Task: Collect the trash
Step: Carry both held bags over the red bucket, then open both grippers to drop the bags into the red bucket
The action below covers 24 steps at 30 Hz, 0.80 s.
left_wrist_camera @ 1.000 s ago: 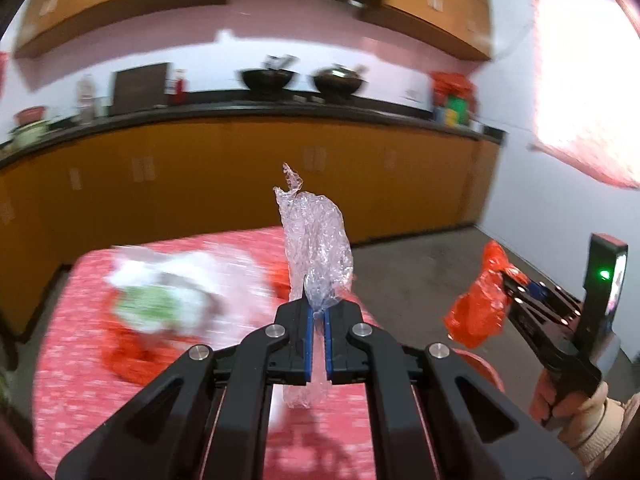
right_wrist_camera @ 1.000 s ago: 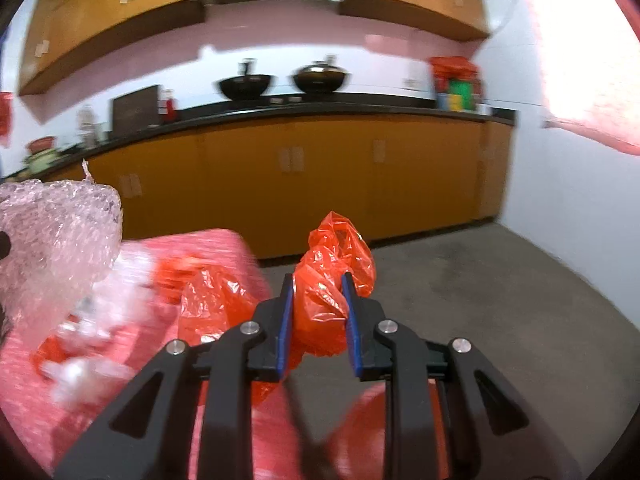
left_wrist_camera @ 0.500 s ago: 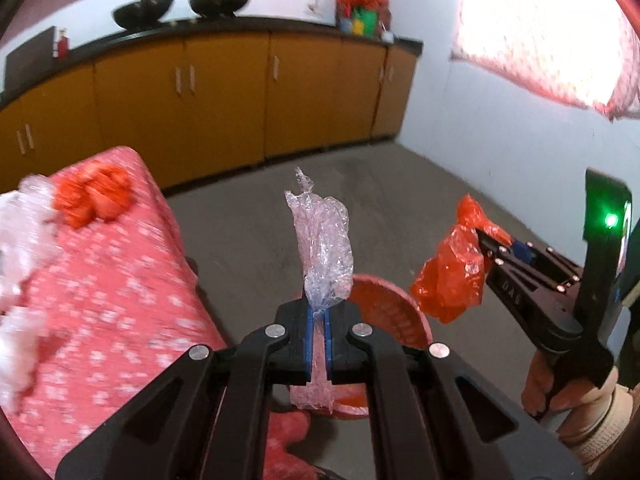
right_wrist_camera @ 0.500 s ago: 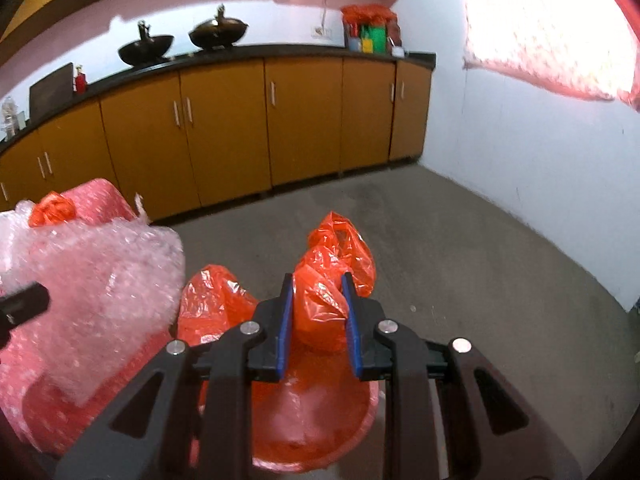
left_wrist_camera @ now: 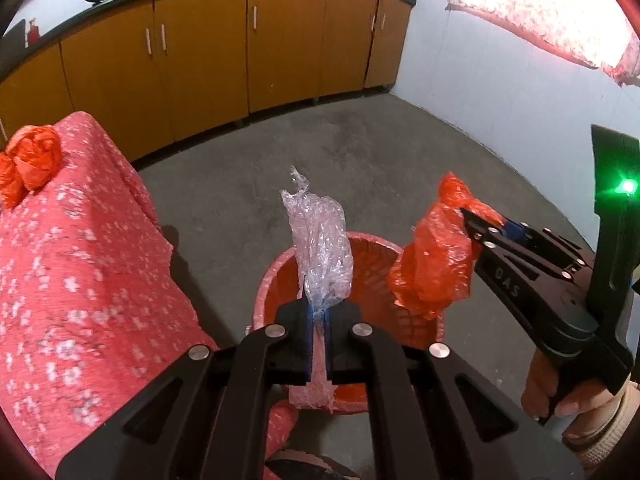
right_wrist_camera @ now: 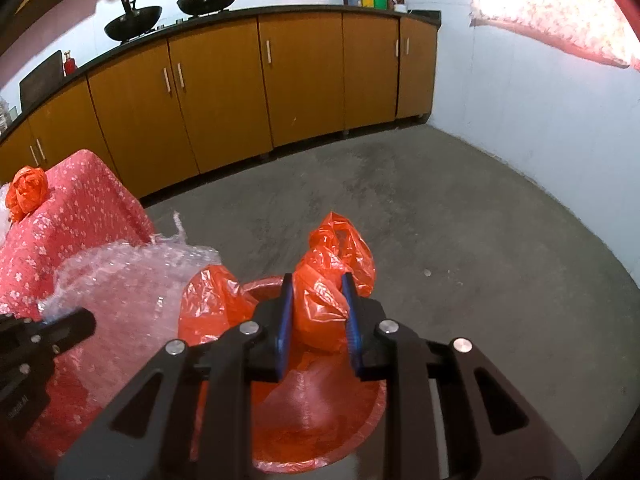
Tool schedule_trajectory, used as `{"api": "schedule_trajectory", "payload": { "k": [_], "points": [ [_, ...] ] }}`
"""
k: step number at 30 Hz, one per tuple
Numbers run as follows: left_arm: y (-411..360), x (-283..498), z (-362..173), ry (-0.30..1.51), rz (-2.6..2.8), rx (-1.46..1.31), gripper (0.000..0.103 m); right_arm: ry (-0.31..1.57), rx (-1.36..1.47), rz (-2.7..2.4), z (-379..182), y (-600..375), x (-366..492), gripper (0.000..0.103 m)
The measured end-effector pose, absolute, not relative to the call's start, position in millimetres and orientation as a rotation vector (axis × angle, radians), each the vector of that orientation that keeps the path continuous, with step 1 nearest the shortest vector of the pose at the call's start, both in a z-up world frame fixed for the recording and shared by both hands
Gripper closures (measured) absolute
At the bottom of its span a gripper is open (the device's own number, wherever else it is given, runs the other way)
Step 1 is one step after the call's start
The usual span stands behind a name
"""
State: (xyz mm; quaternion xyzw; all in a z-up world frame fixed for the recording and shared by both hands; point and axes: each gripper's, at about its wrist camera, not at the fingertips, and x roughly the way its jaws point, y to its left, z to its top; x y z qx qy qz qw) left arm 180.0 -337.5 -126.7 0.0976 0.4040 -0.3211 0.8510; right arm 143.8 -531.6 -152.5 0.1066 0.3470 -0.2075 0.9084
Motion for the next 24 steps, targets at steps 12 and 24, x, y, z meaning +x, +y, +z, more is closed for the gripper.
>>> {"api": "schedule_trajectory", "payload": {
  "k": [12,24],
  "points": [
    [-346.1,197.0,-138.4,0.905,-0.68,0.182,0.09,0.709,0.264,-0.404,-156.4,-539.1,149.4,0.06],
    [-316.0,194.9,-103.3,0.851,-0.641,0.089,0.08,0.671,0.248,-0.408,-133.3,-520.9,142.2,0.059]
  ]
}}
